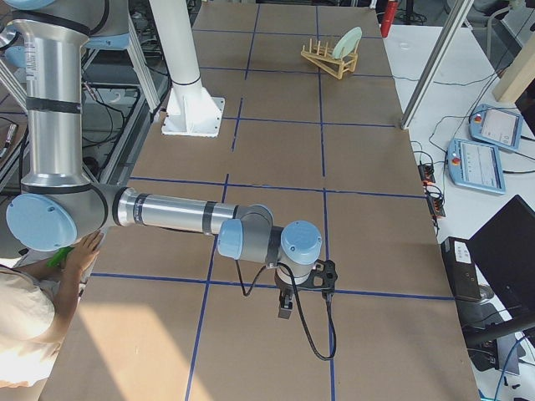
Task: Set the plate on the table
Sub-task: 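Reach the left gripper toward the pale green plate in the wooden rack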
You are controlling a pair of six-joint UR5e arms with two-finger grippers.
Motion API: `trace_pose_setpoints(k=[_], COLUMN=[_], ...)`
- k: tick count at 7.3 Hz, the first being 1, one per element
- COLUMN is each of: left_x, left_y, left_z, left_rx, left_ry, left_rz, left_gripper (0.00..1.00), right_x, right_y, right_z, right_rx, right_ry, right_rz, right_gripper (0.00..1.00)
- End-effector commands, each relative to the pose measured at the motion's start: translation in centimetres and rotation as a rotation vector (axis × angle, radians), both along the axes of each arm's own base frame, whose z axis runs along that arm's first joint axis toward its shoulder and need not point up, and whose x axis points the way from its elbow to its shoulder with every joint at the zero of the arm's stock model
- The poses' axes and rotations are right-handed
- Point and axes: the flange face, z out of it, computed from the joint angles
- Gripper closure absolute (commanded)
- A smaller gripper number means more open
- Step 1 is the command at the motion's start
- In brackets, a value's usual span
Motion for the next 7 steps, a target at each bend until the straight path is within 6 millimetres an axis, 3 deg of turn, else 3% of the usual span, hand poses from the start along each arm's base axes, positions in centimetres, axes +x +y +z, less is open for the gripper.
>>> trace_pose_setpoints(k=[1, 2, 3, 5, 7], left_x=[-0.2, -0.3, -0.9, 0.2, 2.8], left_y=[-4.1, -8.2, -12.2, -12.8, -12.9], left_z=[-4.4, -8.5, -11.2, -14.2, -15.3], left_rx=[0.092, 0.181, 0.259, 0.123, 0.247], left_ry=[-0.01, -0.018, -0.046, 0.148, 0.267], left_rz=[-0.004, -0.012, -0.041, -0.231, -0.261], left_gripper=[0.0, 0.0, 0.0, 0.0, 0.0], right_x=[0.0, 0.0, 0.0, 0.0, 0.0], right_y=[0.0, 0.0, 0.0, 0.0, 0.0], right_z=[0.0, 0.0, 0.0, 0.0, 0.0], right_rx=[0.0, 0.0, 0.0, 0.0, 0.0], right_ry=[0.0, 0.0, 0.0, 0.0, 0.0], right_rz=[0.0, 0.0, 0.0, 0.0, 0.0], right_gripper=[0.0, 0.0, 0.0, 0.0, 0.0])
